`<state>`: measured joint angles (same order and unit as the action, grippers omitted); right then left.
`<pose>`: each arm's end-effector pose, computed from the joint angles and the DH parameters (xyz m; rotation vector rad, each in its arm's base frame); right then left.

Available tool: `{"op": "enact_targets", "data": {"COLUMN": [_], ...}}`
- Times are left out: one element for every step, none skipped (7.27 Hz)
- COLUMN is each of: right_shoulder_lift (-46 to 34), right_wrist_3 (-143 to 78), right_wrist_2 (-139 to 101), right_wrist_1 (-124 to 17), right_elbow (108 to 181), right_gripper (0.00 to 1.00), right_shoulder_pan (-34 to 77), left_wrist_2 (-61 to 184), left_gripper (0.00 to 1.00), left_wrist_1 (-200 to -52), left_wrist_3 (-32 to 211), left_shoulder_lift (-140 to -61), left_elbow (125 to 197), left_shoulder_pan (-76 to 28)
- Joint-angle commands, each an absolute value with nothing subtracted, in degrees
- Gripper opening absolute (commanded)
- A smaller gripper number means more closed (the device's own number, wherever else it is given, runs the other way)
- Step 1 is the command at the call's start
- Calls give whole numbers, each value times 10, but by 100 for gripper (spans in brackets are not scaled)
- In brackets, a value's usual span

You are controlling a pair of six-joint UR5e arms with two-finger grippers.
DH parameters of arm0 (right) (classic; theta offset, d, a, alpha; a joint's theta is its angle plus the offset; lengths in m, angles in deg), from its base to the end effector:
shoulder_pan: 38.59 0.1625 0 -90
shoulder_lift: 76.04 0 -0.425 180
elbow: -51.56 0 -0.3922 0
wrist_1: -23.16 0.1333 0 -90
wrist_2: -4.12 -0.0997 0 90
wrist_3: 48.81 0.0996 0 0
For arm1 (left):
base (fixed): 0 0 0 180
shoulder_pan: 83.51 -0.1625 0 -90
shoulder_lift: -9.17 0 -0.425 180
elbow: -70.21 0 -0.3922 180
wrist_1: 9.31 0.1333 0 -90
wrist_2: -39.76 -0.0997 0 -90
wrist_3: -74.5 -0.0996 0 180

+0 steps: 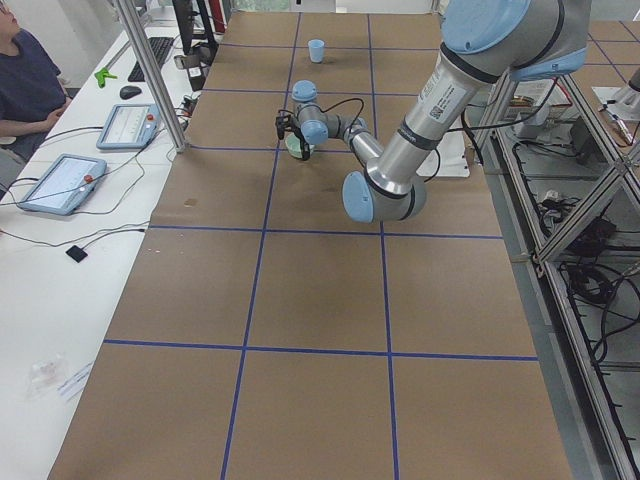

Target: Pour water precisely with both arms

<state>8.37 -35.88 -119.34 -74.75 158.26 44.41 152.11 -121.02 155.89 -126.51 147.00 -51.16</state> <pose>0.0142 -0.5272 0.4924 0.1396 -0.6142 0.0268 0.5977 -0.4916 0.2219 -0.0111 1.0005 -0.1949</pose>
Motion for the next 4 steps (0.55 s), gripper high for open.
{"op": "enact_targets", "data": {"right_shoulder_lift": [84, 85, 85, 85], "right_wrist_3": [-359, -359, -359, -359], "right_wrist_2": [-1194, -1194, -1194, -1194], "right_wrist_1": [-747, -747, -747, -747], "right_elbow": [1582, 1582, 1582, 1582], "right_gripper": [99, 99, 99, 99], "right_shoulder_pan": [445, 445, 446, 450], "left_wrist_2": [1523, 1523, 1524, 1530], "left_gripper": [0, 0, 0, 0], "left_wrist_1": [-1208, -1207, -1205, -1192], "left_wrist_3": [1559, 1559, 1559, 1559], "left_shoulder_lift": [-1264, -1264, -1264, -1262], "left_elbow": [1473, 1477, 1489, 1515], "left_shoulder_pan": [-512, -511, -509, -505]}}
